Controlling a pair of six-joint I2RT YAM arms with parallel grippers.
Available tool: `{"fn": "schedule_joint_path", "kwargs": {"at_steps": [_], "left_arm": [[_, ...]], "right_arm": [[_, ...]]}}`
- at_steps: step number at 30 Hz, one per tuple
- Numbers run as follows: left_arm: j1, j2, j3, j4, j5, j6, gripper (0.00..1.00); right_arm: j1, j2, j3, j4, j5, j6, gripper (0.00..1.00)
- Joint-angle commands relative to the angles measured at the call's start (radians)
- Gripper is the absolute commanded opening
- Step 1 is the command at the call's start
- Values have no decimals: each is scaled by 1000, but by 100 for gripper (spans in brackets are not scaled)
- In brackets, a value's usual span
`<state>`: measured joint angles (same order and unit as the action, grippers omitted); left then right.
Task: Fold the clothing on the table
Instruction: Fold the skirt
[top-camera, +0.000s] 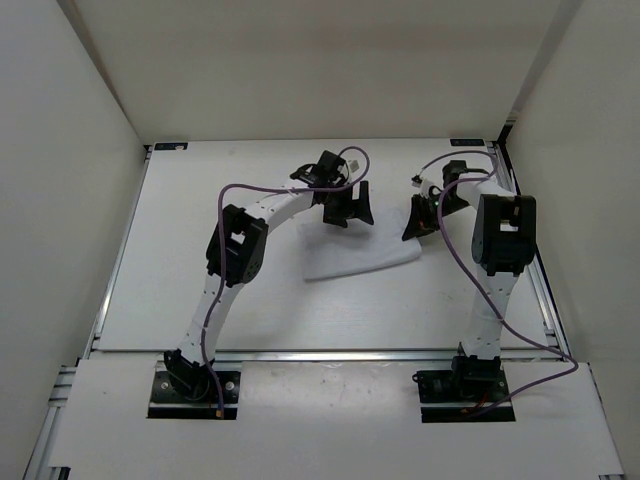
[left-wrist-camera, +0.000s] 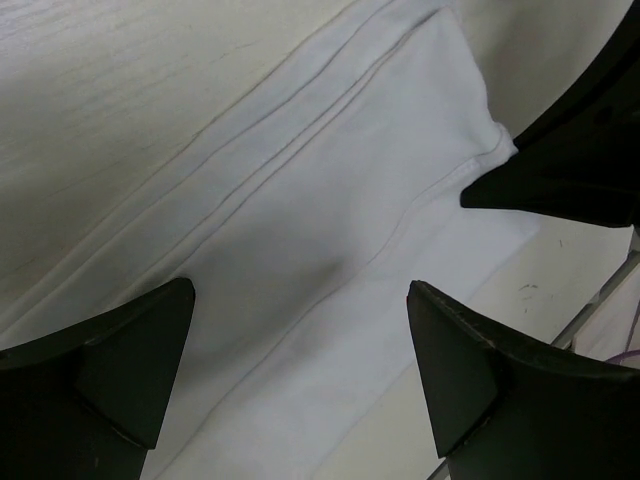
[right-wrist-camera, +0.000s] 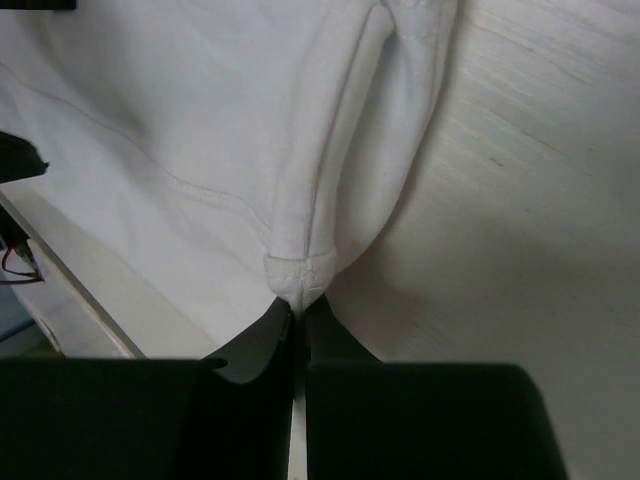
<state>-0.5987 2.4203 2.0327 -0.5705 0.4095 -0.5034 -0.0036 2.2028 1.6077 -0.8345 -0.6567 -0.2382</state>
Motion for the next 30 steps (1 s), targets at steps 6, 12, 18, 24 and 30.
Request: {"fn": "schedule_joint_path", "kwargs": {"at_steps": [6, 12, 18, 24, 30], "left_arm": [[-23, -191, -159, 52, 46, 20, 99], [-10, -412, -457, 164, 14, -23, 99], [5, -613, -725, 242, -31, -60, 99], [30, -727, -920, 308, -54, -55, 99], [28, -679, -983, 360, -63, -55, 99]], "right_arm": [[4, -43, 109, -8, 55, 16, 0], [-9, -121, 136, -49, 89, 25, 0], [-16, -202, 87, -58, 123, 5, 0], [69, -298, 66, -51, 144, -26, 0], [160, -331, 81, -43, 180, -52, 0]]}}
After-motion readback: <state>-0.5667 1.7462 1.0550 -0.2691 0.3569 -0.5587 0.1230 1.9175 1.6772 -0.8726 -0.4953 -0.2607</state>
